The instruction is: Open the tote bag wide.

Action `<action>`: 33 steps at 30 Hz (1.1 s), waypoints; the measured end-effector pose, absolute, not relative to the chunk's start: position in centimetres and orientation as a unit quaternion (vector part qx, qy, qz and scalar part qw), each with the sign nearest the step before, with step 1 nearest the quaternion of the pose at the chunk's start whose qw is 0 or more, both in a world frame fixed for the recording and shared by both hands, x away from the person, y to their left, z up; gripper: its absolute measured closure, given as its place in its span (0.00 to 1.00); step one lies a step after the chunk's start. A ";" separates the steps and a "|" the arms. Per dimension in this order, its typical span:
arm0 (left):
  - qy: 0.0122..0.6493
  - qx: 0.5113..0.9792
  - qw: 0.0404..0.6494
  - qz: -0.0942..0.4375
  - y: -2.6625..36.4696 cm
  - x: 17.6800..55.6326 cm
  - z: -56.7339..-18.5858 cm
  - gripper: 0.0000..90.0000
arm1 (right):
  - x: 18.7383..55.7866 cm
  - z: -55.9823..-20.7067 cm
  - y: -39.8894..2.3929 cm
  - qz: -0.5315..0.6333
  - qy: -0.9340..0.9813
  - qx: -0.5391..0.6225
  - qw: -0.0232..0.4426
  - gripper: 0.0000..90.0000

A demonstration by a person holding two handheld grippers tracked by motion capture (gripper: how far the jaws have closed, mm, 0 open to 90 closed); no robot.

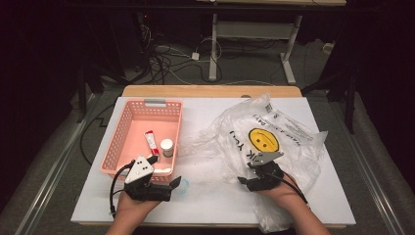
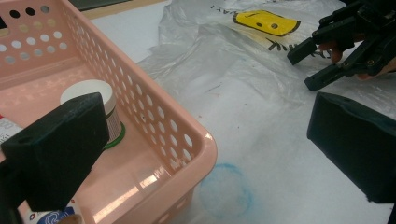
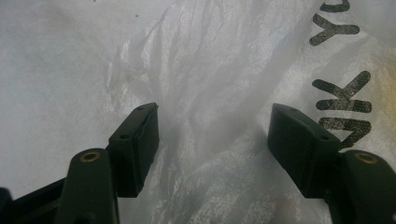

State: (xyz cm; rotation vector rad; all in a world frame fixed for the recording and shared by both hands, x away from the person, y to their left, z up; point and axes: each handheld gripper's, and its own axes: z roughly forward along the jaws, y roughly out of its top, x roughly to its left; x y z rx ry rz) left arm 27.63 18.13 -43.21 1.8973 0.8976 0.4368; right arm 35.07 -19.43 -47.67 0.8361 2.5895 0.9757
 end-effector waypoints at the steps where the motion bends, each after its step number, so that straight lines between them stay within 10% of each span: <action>1: 0.367 0.777 0.478 0.179 18.1 27.6 -43.2 0.00 | 35.1 -47.7 -19.4 0.337 0.888 0.287 0.124 0.42; 21: 0.365 0.778 0.483 0.170 17.7 27.9 -43.3 0.00 | 35.3 -47.6 -20.2 0.351 0.881 0.293 0.123 1.00; 33: 0.367 0.776 0.483 0.171 17.9 28.0 -43.3 0.00 | 34.9 -47.0 -20.8 0.376 0.865 0.300 0.142 1.00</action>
